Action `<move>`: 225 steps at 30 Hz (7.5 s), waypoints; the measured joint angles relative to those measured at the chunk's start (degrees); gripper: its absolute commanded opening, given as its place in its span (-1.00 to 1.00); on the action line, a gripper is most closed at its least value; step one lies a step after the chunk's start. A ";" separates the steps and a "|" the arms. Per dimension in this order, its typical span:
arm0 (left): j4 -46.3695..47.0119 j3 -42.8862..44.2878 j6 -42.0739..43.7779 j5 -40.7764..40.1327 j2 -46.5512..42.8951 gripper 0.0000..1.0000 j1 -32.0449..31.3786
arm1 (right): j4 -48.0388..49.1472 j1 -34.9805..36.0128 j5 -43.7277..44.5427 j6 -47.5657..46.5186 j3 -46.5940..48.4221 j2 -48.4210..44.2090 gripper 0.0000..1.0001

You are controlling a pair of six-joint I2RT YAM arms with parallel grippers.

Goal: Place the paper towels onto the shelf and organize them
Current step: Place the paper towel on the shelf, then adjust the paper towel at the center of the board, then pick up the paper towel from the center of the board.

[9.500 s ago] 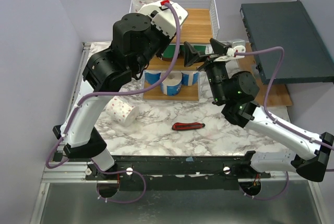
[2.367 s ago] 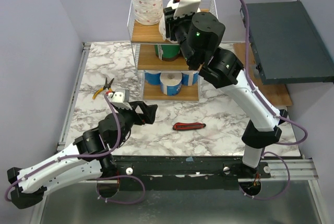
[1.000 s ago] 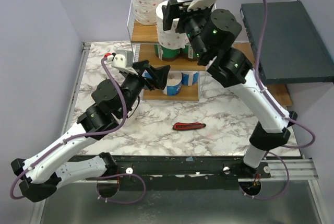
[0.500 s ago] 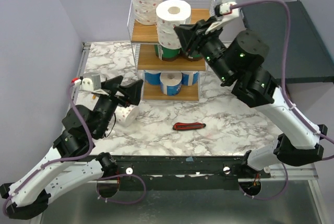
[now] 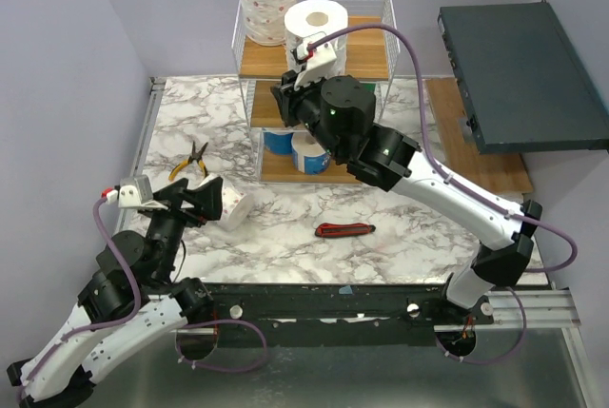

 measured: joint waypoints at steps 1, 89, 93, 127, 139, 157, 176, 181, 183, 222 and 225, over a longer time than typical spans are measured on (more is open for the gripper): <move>-1.11 -0.46 -0.50 -0.59 -0.92 0.89 0.00 | 1.51 0.00 2.21 -0.61 -0.39 0.66 -0.67; -19.74 -6.62 -16.06 -5.20 -8.70 0.97 16.94 | 55.74 -0.83 -32.24 66.55 -48.89 20.72 0.60; -20.63 -6.58 -15.69 -5.49 -10.29 0.97 16.94 | 56.00 -0.37 -32.22 68.43 -47.28 23.39 0.58; -22.53 -6.75 -13.38 -6.69 -12.70 0.97 16.94 | 55.82 1.01 -27.28 66.55 -42.53 28.26 -0.35; -20.81 -6.75 -13.22 -5.60 -12.70 0.97 16.94 | 15.74 2.40 -25.68 41.79 -41.64 2.56 -0.39; -12.13 -11.17 -13.97 4.33 -4.15 0.96 16.94 | -34.95 13.40 -10.73 9.94 -26.18 4.94 -0.33; -9.90 -12.57 -14.10 7.02 -3.06 0.96 16.94 | -31.52 16.11 -4.96 10.69 -24.72 2.84 0.47; -9.81 -12.76 -14.12 7.56 -3.08 0.96 16.94 | -19.63 16.06 -4.44 9.05 -33.42 -9.75 0.52; -9.81 -12.76 -14.12 7.74 -3.08 0.96 16.94 | -17.70 16.06 -4.42 8.28 -34.64 -12.63 0.49; -10.60 -14.16 -15.39 8.13 -7.76 0.96 16.94 | -11.67 11.54 -16.02 3.69 -24.98 11.50 0.19; -10.62 -14.16 -15.39 8.13 -7.76 0.96 16.94 | -11.67 11.34 -16.02 3.61 -24.98 12.09 0.07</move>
